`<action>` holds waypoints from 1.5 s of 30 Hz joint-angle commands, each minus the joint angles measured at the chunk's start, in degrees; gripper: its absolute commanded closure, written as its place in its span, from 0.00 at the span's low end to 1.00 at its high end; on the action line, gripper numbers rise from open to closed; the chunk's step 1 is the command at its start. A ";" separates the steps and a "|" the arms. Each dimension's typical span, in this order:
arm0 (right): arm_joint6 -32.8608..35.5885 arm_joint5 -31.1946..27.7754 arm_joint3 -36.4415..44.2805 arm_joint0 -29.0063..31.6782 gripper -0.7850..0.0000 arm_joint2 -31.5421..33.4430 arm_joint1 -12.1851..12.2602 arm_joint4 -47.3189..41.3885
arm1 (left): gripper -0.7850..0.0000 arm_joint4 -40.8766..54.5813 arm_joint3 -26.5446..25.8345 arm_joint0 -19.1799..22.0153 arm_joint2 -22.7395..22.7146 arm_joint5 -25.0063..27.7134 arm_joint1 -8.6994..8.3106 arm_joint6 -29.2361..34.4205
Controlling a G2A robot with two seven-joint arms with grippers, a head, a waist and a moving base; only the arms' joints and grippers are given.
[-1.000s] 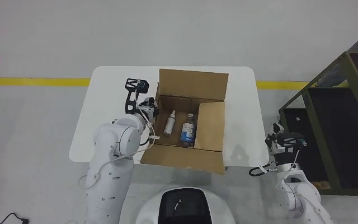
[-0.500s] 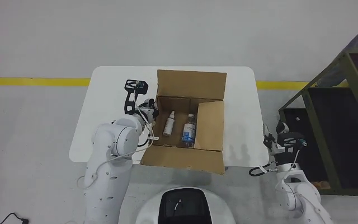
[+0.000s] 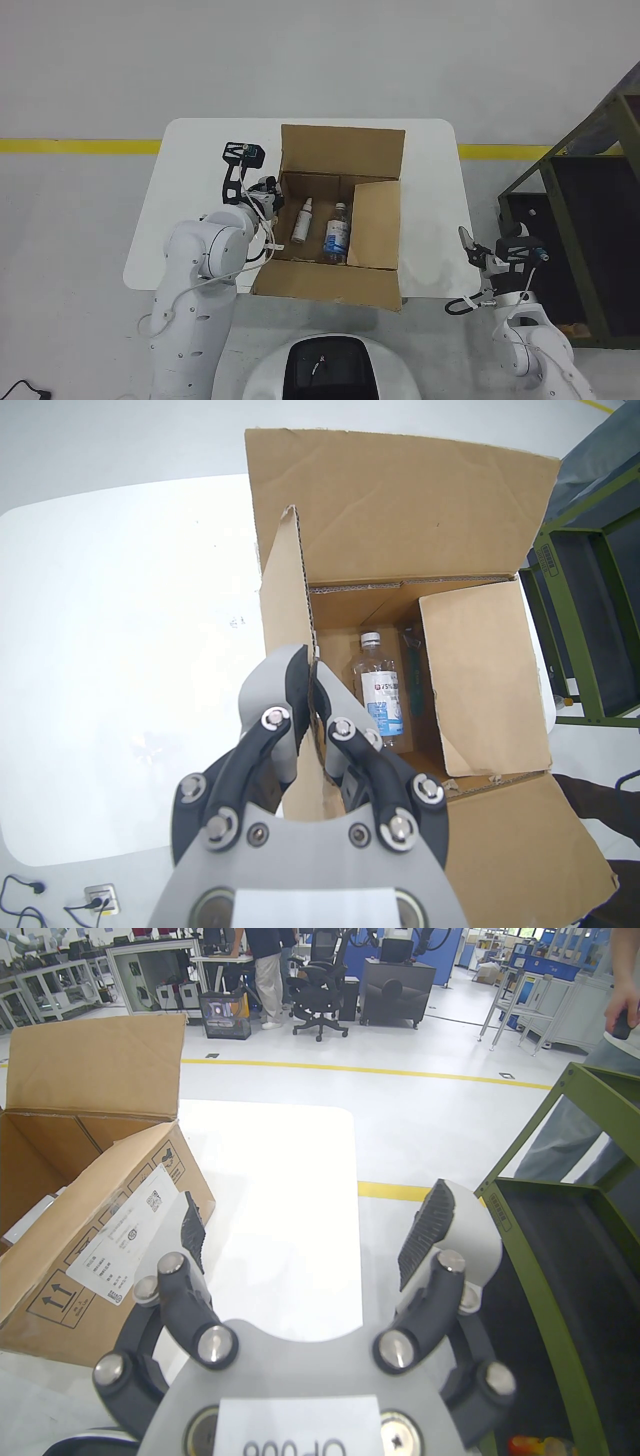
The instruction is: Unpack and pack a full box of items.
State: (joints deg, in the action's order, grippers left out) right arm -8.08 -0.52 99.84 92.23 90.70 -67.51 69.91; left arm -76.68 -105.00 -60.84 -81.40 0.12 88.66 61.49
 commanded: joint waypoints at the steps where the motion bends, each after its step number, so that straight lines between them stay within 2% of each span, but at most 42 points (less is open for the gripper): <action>1: 0.00 0.00 0.00 0.00 0.00 0.00 0.00 0.00 | 1.00 0.00 0.00 0.00 0.00 0.00 0.00 0.00; 27: 0.00 0.00 0.00 0.00 0.00 0.00 0.00 0.00 | 1.00 0.00 0.00 0.00 0.00 0.00 0.00 0.00; 29: 0.00 0.00 0.00 0.00 0.00 0.00 0.00 0.00 | 1.00 0.26 -0.21 -0.92 0.00 0.12 -0.10 -1.88; 45: 0.00 0.00 0.00 0.00 0.00 0.00 0.00 0.00 | 1.00 6.29 -2.38 -1.64 -2.15 -2.33 -0.97 -1.94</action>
State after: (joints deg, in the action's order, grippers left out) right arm -8.08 -0.52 99.84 92.23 90.70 -67.51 69.91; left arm -70.56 -107.39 -62.49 -83.52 -2.17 87.75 59.55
